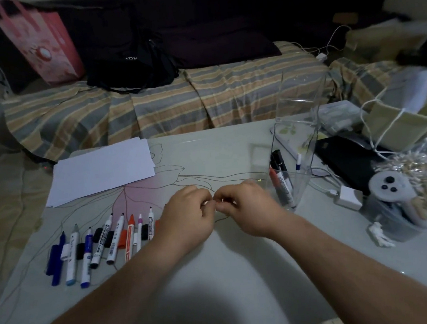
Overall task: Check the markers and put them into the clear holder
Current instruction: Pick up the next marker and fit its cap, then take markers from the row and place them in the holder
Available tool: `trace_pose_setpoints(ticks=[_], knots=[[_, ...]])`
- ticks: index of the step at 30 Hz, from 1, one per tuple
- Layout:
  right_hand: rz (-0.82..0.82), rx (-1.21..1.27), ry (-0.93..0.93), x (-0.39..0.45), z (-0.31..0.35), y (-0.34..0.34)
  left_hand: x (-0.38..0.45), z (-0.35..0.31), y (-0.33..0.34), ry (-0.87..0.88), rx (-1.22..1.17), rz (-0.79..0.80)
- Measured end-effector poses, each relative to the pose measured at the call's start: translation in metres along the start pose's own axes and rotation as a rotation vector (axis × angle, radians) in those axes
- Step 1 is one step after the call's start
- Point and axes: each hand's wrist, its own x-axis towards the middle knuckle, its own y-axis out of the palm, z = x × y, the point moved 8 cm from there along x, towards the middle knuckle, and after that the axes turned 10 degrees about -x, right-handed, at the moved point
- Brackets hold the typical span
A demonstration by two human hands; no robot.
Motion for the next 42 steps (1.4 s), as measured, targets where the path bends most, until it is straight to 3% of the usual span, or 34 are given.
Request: trace_pose_setpoints(ticks=[4, 6, 11, 14, 18, 24, 28, 36, 42], knots=[[0.137, -0.136, -0.061, -0.011, -0.006, -0.018, -0.002, -0.016, 0.004, -0.016, -0.138, 0.067], [0.088, -0.101, -0.09, -0.017, -0.008, -0.037, -0.002, -0.025, -0.001, 0.016, -0.17, 0.055], [-0.5, 0.131, 0.131, -0.035, -0.042, -0.137, -0.002, -0.03, -0.01, -0.006, -0.235, -0.019], [-0.66, 0.079, 0.253, -0.047, -0.068, -0.158, -0.007, -0.032, 0.005, 0.025, -0.184, 0.083], [-0.552, 0.066, 0.349, -0.041, -0.092, -0.134, -0.014, -0.035, 0.022, 0.073, -0.104, 0.18], [-0.362, -0.281, 0.243, -0.024, -0.083, -0.095, -0.024, -0.033, 0.044, 0.125, -0.015, 0.287], [-0.295, -0.35, 0.25, -0.024, -0.084, -0.087, -0.032, -0.037, 0.06, 0.176, 0.035, 0.354], [-0.118, -0.43, 0.434, -0.019, -0.098, -0.078, -0.035, -0.027, 0.061, 0.161, 0.079, 0.415], [-0.3, -0.513, 0.354, -0.009, -0.087, -0.09, -0.023, 0.008, 0.019, 0.048, 0.097, 0.308]])
